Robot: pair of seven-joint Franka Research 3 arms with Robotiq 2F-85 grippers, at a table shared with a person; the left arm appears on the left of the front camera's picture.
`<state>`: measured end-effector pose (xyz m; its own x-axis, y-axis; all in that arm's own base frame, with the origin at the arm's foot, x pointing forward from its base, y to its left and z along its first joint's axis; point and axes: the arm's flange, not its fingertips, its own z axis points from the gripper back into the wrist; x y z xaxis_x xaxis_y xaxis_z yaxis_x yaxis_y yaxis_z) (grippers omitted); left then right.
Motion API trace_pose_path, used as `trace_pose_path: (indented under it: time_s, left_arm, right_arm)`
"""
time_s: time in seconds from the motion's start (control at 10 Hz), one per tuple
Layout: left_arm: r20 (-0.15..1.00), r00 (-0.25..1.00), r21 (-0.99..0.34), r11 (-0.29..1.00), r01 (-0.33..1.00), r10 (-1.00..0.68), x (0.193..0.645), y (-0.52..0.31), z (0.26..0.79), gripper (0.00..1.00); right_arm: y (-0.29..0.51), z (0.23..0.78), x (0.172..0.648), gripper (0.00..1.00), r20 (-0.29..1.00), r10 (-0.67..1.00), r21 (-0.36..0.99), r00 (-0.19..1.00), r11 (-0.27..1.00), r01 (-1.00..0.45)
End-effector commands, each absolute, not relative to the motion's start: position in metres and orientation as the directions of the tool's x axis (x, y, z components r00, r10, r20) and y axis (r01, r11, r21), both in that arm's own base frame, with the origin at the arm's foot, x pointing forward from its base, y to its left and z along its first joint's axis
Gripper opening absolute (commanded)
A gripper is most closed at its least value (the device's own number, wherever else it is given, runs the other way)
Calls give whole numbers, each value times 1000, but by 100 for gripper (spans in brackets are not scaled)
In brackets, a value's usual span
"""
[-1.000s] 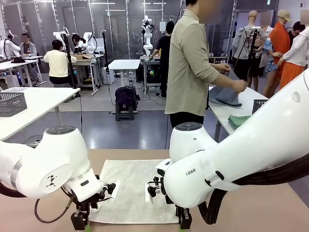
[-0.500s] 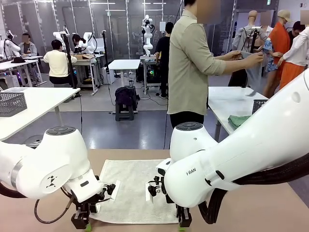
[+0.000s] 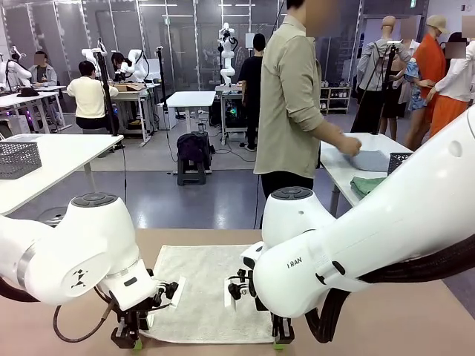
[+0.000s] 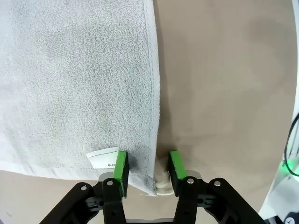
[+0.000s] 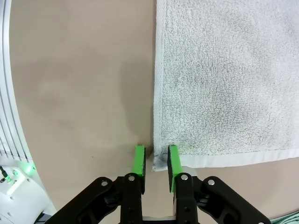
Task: Fold the towels and place them in the basket.
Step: When a person lays out a Towel with hook on the table, fold it in half twice.
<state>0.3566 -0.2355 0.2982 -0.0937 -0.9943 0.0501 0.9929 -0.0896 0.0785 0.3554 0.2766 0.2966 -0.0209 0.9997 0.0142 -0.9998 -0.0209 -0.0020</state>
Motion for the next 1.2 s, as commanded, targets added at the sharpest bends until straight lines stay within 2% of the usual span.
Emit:
trace_pose_path:
  time_s: [0.0,0.1,0.2,0.3,0.4,0.5,0.6,0.7,0.8,1.0,1.1]
  left_arm:
    - [37,-94,110,-89,990,-995,325,-215,287,42]
    - [32,-95,117,-91,989,-995,325,-216,287,26]
    - [30,-94,118,-90,989,-995,325,-216,287,23]
    - [28,-92,121,-88,989,-995,326,-217,288,7]
    - [27,-93,124,-89,988,-995,326,-218,289,4]
    - [27,-93,129,-89,988,-995,326,-219,289,13]
    - [30,-90,135,-85,987,-996,327,-219,291,0]
    - [34,-56,131,-51,990,-998,328,-222,293,0]
    - [41,-102,93,-97,991,-994,358,-238,301,0]
    - [41,-102,93,-97,991,-994,358,-238,301,0]
    - [42,-89,93,-84,992,-995,358,-238,301,9]
  right_arm:
    - [277,293,354,27,0,1000,-36,3,3,-999]
    - [277,293,354,9,-3,1000,-39,1,1,-999]
    - [277,293,355,8,0,1000,-37,2,2,-999]
    - [277,293,354,0,2,1000,-36,2,2,-999]
    - [277,293,355,0,2,1000,-35,2,2,-999]
    - [277,293,354,0,-1,1000,-29,0,0,-1000]
    - [277,294,354,0,1,1000,-28,1,1,-1000]
    - [277,295,354,0,-12,1000,-49,14,14,-999]
    - [277,298,356,0,13,1000,-9,-19,-19,-1000]
    - [277,298,356,1,9,1000,-13,-16,-16,-1000]
    - [277,304,353,1,-5,1000,-16,-3,-4,-1000]
